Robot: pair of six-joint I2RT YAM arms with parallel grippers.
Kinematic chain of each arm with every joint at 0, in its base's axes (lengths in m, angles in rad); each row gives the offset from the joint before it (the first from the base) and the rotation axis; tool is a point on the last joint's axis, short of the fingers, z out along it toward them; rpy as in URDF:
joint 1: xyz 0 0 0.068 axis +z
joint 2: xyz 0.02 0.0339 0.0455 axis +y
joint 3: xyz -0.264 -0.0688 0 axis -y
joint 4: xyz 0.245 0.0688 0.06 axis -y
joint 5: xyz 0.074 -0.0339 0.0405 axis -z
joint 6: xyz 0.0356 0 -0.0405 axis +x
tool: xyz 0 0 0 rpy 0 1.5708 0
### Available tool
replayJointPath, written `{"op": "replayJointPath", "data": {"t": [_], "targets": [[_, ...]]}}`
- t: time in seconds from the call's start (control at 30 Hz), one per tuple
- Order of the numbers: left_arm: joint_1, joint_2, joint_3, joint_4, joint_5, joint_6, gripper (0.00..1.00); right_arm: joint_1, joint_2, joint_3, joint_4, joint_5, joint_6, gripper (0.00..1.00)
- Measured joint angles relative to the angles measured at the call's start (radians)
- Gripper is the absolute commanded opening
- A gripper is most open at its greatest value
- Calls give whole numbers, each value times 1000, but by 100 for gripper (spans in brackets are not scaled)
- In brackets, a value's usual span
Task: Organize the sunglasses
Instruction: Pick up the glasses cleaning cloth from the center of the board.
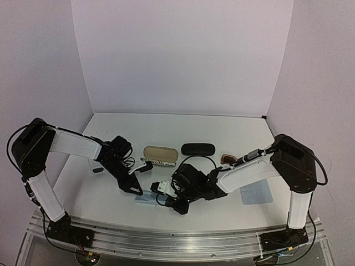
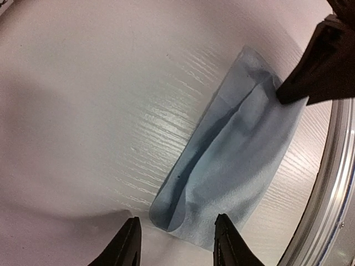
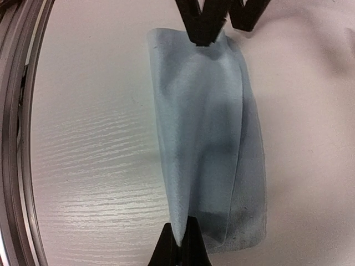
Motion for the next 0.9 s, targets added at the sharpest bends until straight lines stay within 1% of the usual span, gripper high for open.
{"op": "replayJointPath", "data": {"t": [0.1,0.17,0.2,0.33,0.43,0.53,0.6,0.67,0.73,0.83,0.9], "targets": [[29,-22,0,-5,12,64,48,-28,0,0,-1,-45,43,0],[47,-67,-16,11,14,117,52,-43,0,0,-1,-67,64,0],[54,-96,-29,24,18,150,55,-48,0,1,-3,-76,73,0],[55,-250,-121,80,66,303,58,-52,0,10,-4,-115,106,0],[9,-324,-189,135,77,401,58,-52,0,14,-4,-136,126,0],[-76,-340,-256,189,49,458,57,-53,0,15,-4,-154,142,0],[-124,-333,-297,221,16,482,55,-55,0,15,-4,-162,152,0],[-145,-316,-319,256,-22,489,52,-56,0,16,-3,-170,159,0],[-150,-280,-325,293,-65,492,46,-56,0,16,-3,-175,164,0],[-151,-233,-326,339,-121,491,34,-56,0,16,-2,-178,170,0],[-152,-217,-325,362,-126,498,28,-56,0,16,-2,-179,173,0]]}}
